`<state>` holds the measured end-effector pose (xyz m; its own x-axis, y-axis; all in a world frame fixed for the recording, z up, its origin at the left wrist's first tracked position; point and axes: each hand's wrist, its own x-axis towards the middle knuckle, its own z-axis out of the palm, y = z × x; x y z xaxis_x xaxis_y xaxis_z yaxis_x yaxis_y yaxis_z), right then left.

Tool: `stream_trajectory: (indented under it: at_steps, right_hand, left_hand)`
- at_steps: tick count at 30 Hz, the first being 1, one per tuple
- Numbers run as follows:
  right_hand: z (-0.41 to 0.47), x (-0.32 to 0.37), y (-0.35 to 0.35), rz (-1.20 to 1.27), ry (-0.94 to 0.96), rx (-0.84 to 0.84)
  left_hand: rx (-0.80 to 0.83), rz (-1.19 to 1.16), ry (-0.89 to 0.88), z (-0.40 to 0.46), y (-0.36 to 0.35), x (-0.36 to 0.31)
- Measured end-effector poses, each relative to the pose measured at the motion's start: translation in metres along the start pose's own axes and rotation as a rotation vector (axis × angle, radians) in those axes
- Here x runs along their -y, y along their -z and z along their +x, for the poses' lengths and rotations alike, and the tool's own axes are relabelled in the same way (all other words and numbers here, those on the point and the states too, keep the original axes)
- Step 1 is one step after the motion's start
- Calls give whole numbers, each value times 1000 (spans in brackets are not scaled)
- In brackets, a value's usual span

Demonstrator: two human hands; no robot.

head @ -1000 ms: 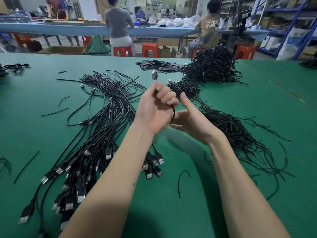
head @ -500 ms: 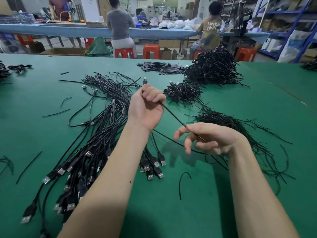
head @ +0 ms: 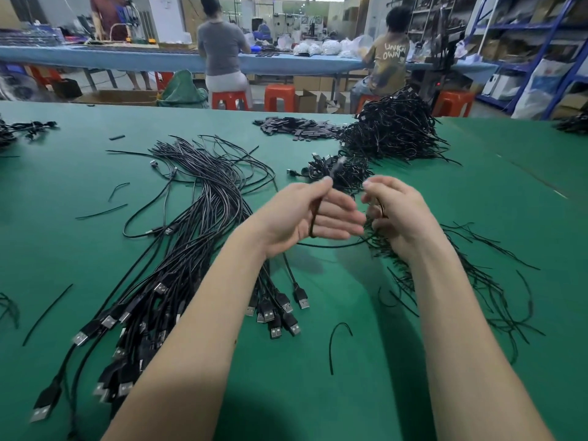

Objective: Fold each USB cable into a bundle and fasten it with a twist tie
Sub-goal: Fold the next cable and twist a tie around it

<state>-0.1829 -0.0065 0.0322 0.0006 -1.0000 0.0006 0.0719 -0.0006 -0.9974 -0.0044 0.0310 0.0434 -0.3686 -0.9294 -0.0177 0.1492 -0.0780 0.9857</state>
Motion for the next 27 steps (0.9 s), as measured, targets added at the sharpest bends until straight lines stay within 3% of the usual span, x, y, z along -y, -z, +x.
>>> stream_trajectory:
  at_steps: [4, 9, 12, 17, 20, 23, 25, 27]
  right_hand:
    - [-14, 27, -15, 74, 79, 190]
    - [-28, 30, -15, -63, -26, 484]
    - [-32, 26, -14, -22, -157, 683]
    - [-33, 13, 0, -66, -334, 1004]
    - [-30, 8, 7, -181, -374, 952]
    - [-22, -3, 7, -274, -369, 711]
    - [-14, -8, 8, -162, -330, 538]
    - [-8, -7, 8, -22, -275, 364]
  left_hand:
    - [-176, 195, -44, 11, -7, 12]
    - [-386, 249, -237, 16, 5, 13]
    - [-351, 24, -241, 17, -5, 14]
    - [-263, -566, -316, 13, 7, 0]
    - [-146, -747, -312, 3, 21, -8]
    - [-30, -769, -284, -2, 19, -10]
    - [13, -649, -234, -4, 15, -8]
    - [17, -372, -174, -3, 12, -5]
